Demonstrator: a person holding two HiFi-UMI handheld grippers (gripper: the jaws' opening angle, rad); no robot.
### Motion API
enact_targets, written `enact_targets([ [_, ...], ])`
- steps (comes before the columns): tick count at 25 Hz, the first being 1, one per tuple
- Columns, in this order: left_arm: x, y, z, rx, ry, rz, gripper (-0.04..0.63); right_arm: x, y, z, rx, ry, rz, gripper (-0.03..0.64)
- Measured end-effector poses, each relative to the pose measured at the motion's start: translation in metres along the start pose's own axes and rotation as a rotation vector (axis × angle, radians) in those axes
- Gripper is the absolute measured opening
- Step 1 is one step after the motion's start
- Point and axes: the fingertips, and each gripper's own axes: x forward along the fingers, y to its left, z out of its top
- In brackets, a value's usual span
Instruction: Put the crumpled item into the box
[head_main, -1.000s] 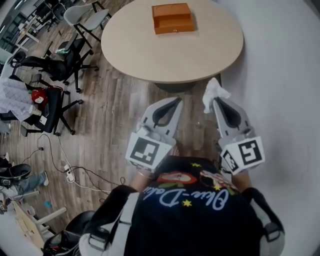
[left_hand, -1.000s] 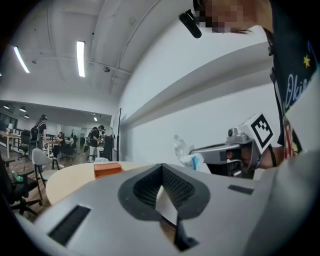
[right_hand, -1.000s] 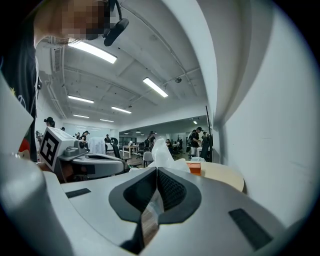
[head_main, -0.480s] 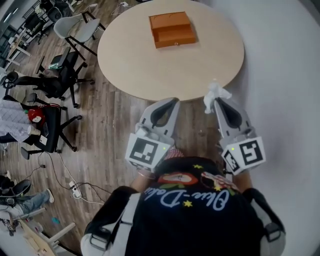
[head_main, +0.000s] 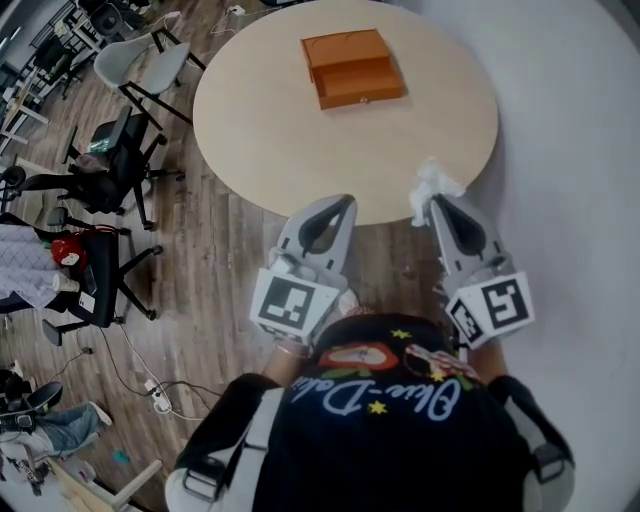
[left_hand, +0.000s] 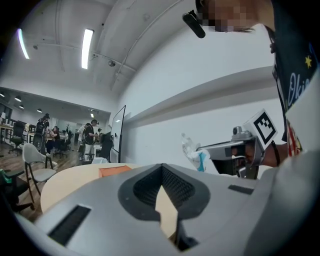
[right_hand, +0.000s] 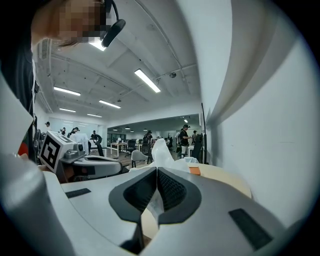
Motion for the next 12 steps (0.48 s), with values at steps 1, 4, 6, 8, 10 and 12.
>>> enact_targets([
  [1,0.001,0.007,0.000,0.000,0.000,0.001,-0.008,0.005,0.001,0.000,-0.001,0.002,-0.003,0.003],
  [4,0.005,0.022,-0.003,-0.004,0.001,-0.005,-0.008,0.018,0.002,-0.001,-0.003,0.008,-0.017,0.003],
  [6,0.011,0.028,-0.005,-0.002,0.001,-0.018,-0.008,0.025,0.000,-0.003,-0.001,0.009,-0.028,0.003],
  [8,0.017,0.030,-0.004,0.005,-0.004,-0.038,-0.008,0.030,-0.002,-0.004,0.003,0.012,-0.042,0.003],
  [10,0.022,0.032,-0.003,0.007,-0.008,-0.054,-0.008,0.033,-0.005,-0.004,0.004,0.016,-0.054,0.003],
  [12,0.025,0.034,-0.003,0.005,-0.003,-0.064,-0.008,0.036,-0.008,-0.003,0.004,0.016,-0.063,0.003],
])
